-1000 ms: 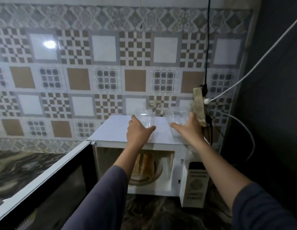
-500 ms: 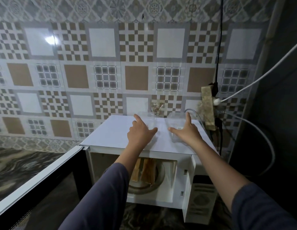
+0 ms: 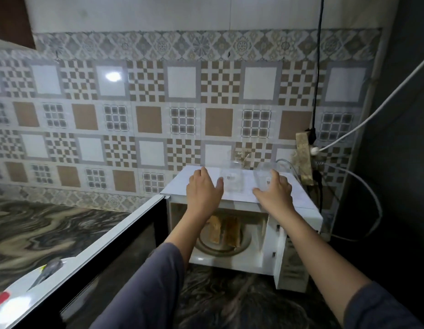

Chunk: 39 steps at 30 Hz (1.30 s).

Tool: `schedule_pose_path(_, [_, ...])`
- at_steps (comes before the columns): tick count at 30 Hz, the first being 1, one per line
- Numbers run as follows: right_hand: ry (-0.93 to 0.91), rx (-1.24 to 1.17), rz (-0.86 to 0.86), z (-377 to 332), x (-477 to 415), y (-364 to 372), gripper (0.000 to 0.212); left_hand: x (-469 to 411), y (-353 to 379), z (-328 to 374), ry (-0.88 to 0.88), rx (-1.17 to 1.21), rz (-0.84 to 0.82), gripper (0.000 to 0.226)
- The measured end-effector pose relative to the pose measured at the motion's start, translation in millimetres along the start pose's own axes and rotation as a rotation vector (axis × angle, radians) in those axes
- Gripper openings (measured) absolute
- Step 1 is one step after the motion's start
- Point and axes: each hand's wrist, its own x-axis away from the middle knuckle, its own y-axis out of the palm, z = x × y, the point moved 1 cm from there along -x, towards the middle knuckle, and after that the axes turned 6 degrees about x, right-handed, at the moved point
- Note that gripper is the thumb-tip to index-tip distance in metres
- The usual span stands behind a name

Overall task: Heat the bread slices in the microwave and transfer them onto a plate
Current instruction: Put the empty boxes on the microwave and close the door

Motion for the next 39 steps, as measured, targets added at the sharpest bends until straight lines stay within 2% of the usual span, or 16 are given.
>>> schedule_pose_path(2, [-0.022, -0.043, -0.036, -15.8, 26.5, 1.3, 0.066, 19.4, -30.2, -7.0, 0.017, 0.001, 0.035, 0.052])
schedule_pose_path(7, [-0.121, -0.137, -0.107, -68.7, 111.8, 22.8, 0.05, 84.3, -118.8, -38.5, 0.026, 0.091, 0.087, 0.049])
schedule_pose_path(12, [-0.259, -0.229, -0.157, -122.3, 198.2, 56.2, 0.039, 145.9, -193.2, -88.3, 0.028, 0.227, 0.232, 0.035])
schedule_pose_path(15, [-0.363, -0.292, -0.168, -157.4, 234.9, 73.8, 0.032, 175.1, -226.7, -131.6, -0.08, 0.336, 0.376, 0.027])
schedule_pose_path(18, [-0.49, -0.359, -0.193, -189.8, 263.7, 90.4, 0.028, 202.6, -239.9, -177.6, -0.265, 0.515, 0.472, 0.021])
schedule_pose_path(20, [-0.58, -0.358, -0.239, -207.4, 278.1, 103.2, 0.029, 215.4, -233.5, -203.9, -0.423, 0.634, 0.417, 0.024])
schedule_pose_path(22, [-0.652, -0.308, -0.283, -218.6, 286.1, 118.2, 0.03, 223.8, -218.2, -224.5, -0.546, 0.721, 0.264, 0.026])
schedule_pose_path(24, [-0.679, -0.255, -0.31, -221.0, 288.5, 132.5, 0.028, 230.8, -201.4, -232.2, -0.585, 0.777, 0.116, 0.028])
schedule_pose_path(25, [-0.681, -0.244, -0.311, -218.8, 289.0, 137.3, 0.026, 233.1, -193.2, -234.1, -0.588, 0.802, 0.093, 0.032])
schedule_pose_path(29, [-0.718, -0.282, -0.23, -191.8, 294.0, 133.6, 0.024, 245.5, -177.0, -221.6, -0.522, 0.955, 0.114, 0.023])
schedule_pose_path(33, [-0.718, -0.39, -0.103, -141.9, 296.7, 110.3, 0.025, 263.2, -147.6, -196.6, -0.411, 1.115, 0.031, 0.017])
schedule_pose_path(39, [-0.652, -0.395, 0.047, -51.4, 270.4, 60.2, 0.022, 265.1, -68.4, -139.0, -0.293, 1.119, -0.095, 0.02])
